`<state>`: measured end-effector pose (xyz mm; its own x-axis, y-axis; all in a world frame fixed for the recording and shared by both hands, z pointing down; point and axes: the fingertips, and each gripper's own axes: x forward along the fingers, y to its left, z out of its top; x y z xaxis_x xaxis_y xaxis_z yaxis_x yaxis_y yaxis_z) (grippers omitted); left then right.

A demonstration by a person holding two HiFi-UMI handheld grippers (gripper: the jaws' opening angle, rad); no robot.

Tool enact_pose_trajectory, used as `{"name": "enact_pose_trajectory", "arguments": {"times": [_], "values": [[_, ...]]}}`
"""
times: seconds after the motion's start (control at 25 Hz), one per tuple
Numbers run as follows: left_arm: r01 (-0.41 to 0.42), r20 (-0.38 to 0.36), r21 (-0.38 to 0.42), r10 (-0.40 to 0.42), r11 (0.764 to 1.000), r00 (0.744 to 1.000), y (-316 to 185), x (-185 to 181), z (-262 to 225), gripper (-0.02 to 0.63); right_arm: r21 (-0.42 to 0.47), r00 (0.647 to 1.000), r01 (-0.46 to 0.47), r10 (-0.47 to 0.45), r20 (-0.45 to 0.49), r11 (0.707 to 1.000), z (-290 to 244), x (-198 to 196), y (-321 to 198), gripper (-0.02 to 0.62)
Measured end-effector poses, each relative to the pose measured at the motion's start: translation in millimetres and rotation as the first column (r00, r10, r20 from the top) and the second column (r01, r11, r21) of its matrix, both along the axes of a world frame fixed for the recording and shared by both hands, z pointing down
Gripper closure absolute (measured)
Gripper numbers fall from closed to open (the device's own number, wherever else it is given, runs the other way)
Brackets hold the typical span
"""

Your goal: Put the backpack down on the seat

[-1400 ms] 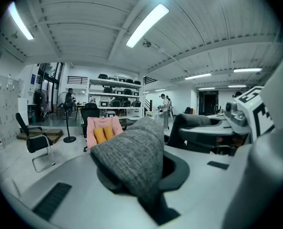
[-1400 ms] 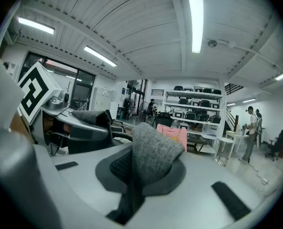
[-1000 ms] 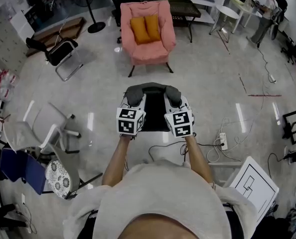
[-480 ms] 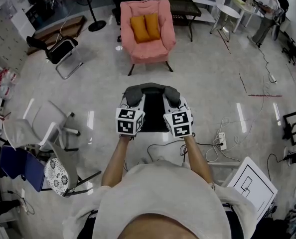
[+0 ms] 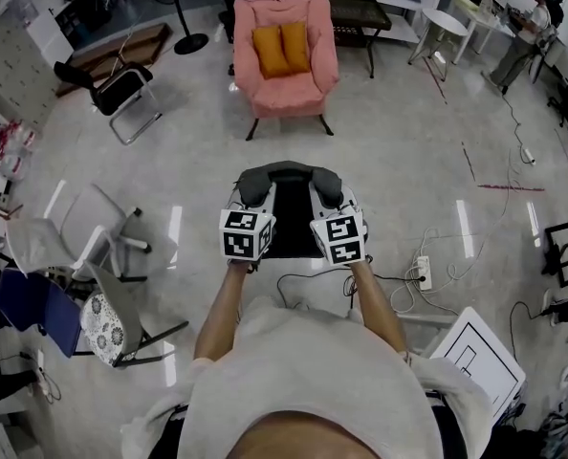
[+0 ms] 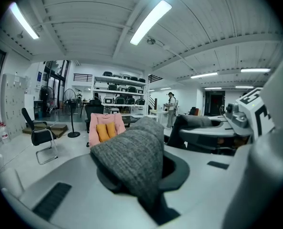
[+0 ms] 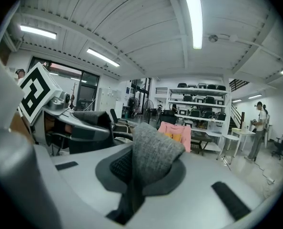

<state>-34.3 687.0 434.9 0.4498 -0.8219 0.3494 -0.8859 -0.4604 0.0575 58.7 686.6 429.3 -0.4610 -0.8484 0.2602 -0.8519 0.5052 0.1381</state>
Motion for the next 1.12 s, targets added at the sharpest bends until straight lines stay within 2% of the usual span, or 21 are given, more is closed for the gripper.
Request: {"name": "enact_pose_trajectory", "arguments": {"times": [0.36, 0.6, 1.12], "values": [[0.008, -0.009, 0.0, -0.008, 1.0, 1.0, -24, 6, 4, 0.563, 0.0, 1.0, 0.007, -0.007, 0.002, 1.0, 1, 6, -26, 0.575], [0.007, -0.011, -0.004, -0.007, 1.0, 1.0, -57, 8, 13, 0.563, -0.007, 1.0, 0.006, -0.006, -0.001, 1.0, 11, 7, -59, 0.575], [-0.029, -0.039, -0.029, 0.028, 0.999, 0.999, -190, -2, 33, 0.563, -0.028, 0.999, -0.025, 0.024, -0.024, 0.999, 29, -4, -188, 0.575]]}}
